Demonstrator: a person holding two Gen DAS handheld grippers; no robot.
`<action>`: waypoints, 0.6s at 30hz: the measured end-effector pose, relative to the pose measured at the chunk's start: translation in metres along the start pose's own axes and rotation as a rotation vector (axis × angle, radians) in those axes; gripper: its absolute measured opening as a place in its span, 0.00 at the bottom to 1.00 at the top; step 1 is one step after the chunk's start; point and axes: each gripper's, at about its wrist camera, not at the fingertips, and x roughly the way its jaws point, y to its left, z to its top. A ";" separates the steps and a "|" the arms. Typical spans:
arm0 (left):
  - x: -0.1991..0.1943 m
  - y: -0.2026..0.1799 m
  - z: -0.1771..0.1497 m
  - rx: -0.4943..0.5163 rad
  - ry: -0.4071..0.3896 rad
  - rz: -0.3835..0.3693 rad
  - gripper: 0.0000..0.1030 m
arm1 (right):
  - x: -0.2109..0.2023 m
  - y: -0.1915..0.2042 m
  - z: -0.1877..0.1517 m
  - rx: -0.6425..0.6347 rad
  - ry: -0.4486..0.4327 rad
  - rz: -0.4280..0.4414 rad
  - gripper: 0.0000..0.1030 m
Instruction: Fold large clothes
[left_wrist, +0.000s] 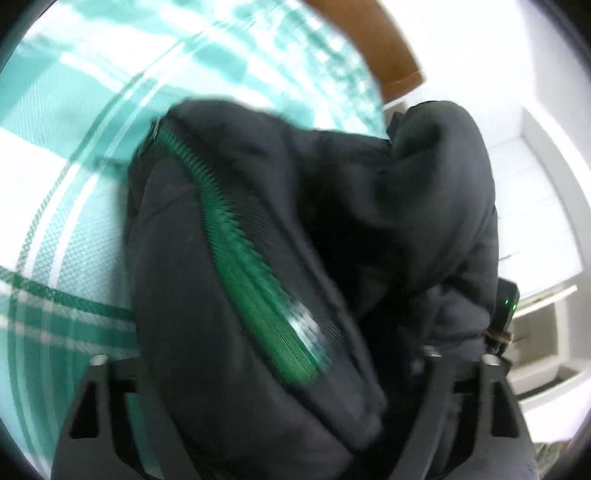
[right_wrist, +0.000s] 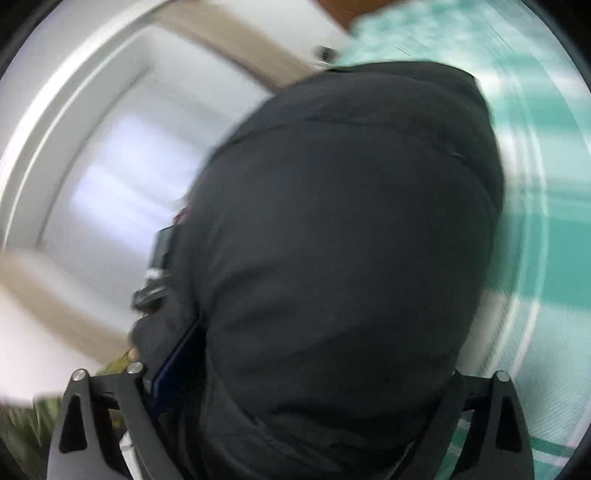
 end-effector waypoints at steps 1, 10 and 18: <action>-0.007 -0.007 -0.001 0.009 -0.014 -0.006 0.72 | -0.007 0.014 0.002 -0.041 -0.013 0.009 0.91; -0.026 -0.085 0.056 0.122 -0.120 0.000 0.71 | -0.058 0.040 0.080 -0.206 -0.129 0.040 0.91; 0.044 -0.092 0.130 0.121 -0.137 0.076 0.73 | -0.069 -0.055 0.178 -0.104 -0.103 -0.022 0.93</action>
